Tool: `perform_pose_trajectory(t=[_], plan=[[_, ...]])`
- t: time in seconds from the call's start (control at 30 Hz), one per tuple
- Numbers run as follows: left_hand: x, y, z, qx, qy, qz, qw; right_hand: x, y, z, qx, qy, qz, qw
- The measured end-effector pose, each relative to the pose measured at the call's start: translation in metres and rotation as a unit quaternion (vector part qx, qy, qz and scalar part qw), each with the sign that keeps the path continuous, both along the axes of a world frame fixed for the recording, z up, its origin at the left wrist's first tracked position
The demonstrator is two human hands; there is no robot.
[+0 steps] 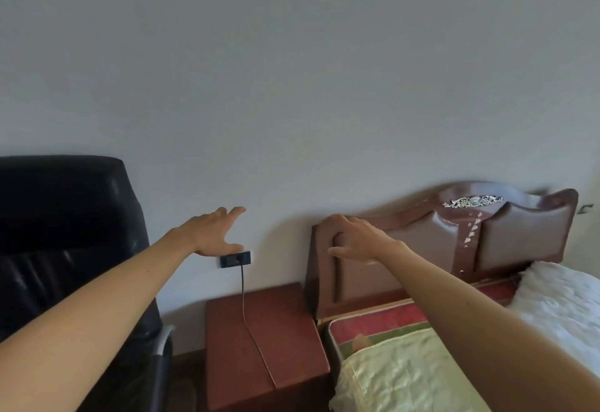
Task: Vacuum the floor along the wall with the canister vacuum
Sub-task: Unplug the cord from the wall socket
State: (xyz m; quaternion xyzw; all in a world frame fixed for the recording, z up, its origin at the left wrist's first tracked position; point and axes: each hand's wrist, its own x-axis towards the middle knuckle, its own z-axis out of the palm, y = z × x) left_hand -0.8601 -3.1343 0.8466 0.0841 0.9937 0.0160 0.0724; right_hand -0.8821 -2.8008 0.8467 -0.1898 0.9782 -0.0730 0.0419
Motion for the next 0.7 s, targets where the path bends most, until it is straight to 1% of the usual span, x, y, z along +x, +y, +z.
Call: perform_pose_trajectory(t=[0.2,0.33,0.47,0.7], plan=[[-0.030,-0.043,-0.045,0.012,-0.037,0.028,0.999,-0.062,-0.047,-0.048,0.001,-0.047,0.031,0.998],[-0.051,-0.066,-0.071,0.016,-0.042,0.055,0.997,-0.105,-0.074,-0.075,-0.001,-0.086,0.056,0.995],[-0.070,-0.079,-0.103,0.023,-0.063,0.078,0.995,-0.148,-0.100,-0.103,-0.007,-0.109,0.089,0.990],[-0.112,-0.094,-0.180,0.035,-0.110,0.131,0.985,-0.241,-0.153,-0.188,-0.045,-0.187,0.118,0.974]])
